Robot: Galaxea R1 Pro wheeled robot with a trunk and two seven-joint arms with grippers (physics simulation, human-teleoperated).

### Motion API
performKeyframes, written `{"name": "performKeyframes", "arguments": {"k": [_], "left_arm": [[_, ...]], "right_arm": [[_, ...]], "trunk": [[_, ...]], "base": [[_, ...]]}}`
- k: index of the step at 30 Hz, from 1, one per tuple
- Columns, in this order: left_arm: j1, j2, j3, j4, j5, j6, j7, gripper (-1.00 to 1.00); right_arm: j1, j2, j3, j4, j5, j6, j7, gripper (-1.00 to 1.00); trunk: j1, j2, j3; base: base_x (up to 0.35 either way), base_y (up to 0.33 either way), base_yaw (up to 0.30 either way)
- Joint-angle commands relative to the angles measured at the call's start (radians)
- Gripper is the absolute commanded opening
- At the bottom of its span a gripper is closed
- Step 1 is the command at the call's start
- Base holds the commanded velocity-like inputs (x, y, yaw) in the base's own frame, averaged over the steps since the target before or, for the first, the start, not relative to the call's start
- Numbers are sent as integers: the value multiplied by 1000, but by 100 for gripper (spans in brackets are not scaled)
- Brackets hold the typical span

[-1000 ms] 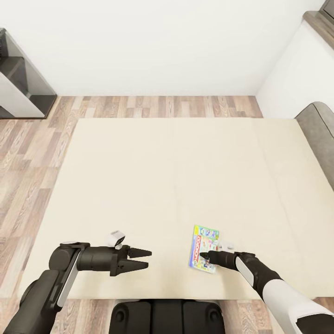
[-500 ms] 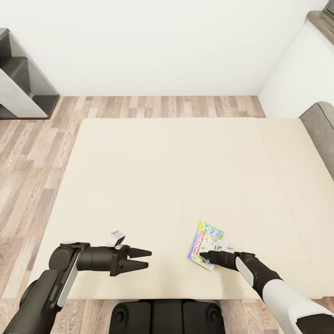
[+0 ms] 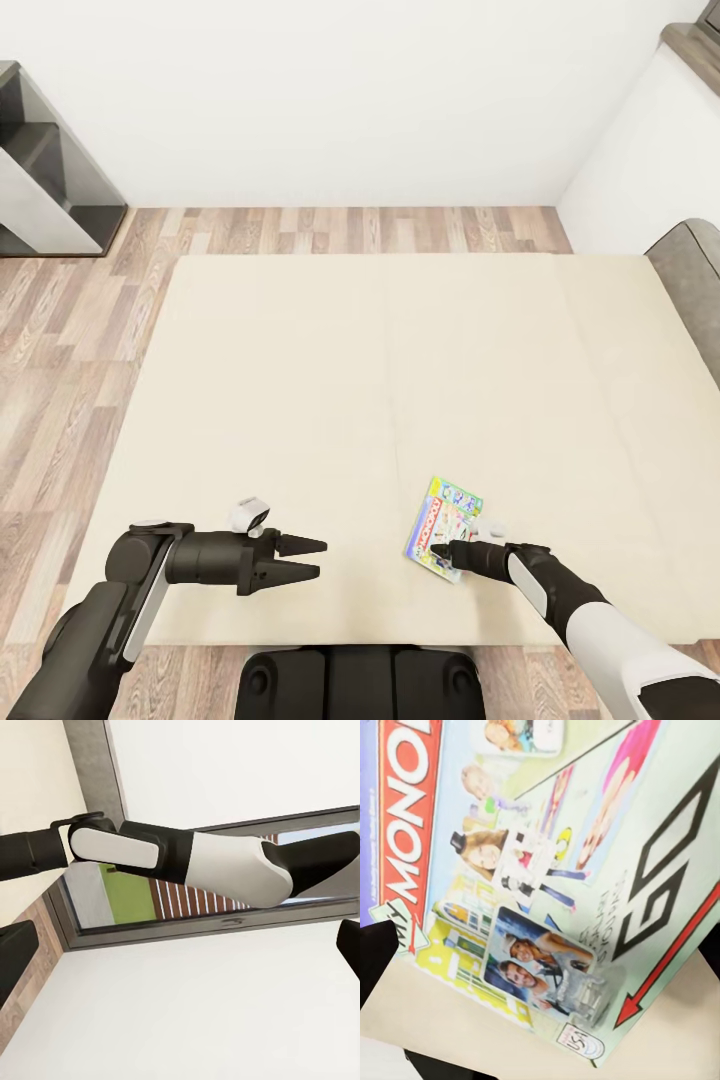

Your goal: Put all the toys in the child's room - the three board games (two on the bed and one on the table), the two jigsaw puzzles on the table, and the tennis ball on the table - inside the toy box on the table in the child's room.

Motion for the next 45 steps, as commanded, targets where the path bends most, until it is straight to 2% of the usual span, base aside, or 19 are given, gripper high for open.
{"name": "performKeyframes", "arguments": {"k": [1,24,35,45], "left_arm": [[0,1,-2,0,2,11,-2,100],[-1,1,-2,0,2,10,-2,100],[-1,2,-2,0,2,9,-2,100],[-1,4,-2,0,2,8,-2,100]], "right_arm": [[0,-1,4,-1,-6,7,1,100],[0,-4,-6,-1,-8,5,-2,100],[-2,-16,-9,0,-14,11,-5,100],[-21,-18,-12,-8,-18,9,-33,100]], "trunk": [[1,-2,-1],[1,-2,-1],[1,-2,-1],[1,-2,-1]], "base": [[0,0,0],[0,0,0],[0,0,0],[0,0,0]]}}
